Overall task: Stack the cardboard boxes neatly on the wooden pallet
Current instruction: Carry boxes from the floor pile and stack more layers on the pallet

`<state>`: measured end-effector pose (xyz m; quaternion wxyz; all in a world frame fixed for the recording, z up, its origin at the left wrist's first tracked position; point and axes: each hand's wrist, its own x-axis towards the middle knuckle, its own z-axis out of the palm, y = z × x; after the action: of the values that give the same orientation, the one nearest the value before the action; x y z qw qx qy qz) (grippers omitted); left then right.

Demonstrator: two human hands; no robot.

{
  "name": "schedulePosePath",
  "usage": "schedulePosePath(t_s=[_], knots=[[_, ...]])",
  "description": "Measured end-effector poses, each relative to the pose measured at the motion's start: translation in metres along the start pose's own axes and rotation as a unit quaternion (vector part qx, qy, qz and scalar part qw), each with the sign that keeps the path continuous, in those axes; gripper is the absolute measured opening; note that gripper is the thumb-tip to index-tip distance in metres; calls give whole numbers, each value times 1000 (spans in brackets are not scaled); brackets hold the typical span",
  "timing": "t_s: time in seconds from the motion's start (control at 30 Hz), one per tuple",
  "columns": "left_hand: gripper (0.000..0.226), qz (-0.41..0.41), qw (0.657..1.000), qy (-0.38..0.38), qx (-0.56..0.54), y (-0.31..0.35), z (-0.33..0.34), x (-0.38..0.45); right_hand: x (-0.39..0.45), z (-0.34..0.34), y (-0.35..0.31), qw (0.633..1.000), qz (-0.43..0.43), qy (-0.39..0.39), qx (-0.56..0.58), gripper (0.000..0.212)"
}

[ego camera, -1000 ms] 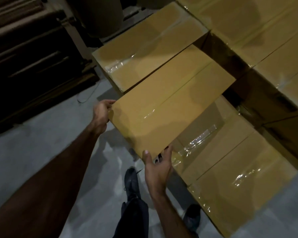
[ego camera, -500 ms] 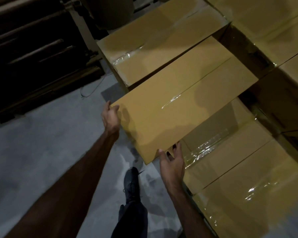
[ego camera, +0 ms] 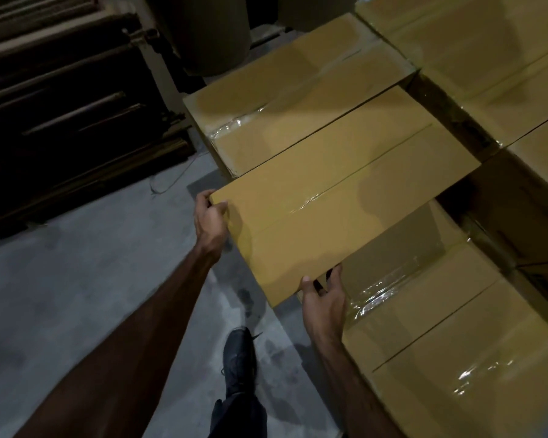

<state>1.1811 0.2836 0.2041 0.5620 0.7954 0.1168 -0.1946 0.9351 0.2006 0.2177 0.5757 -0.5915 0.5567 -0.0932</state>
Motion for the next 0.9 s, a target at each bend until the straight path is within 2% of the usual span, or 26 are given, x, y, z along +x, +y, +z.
schedulePosePath(t_s=[0.27,0.5,0.67,0.9], knots=[[49,-9,1000,-22,-18,18,18,-5,24,-4,0,1000,-8,9,-16,94],[37,-10,999,-12,-28,19,31,-2,30,-11,-3,1000,-2,12,-10,89],[54,-10,1000,-9,-19,15,36,8,34,-12,-6,1000,10,12,7,88],[63,-15,1000,-6,-9,6,41,18,39,-13,-2,1000,10,22,-8,88]])
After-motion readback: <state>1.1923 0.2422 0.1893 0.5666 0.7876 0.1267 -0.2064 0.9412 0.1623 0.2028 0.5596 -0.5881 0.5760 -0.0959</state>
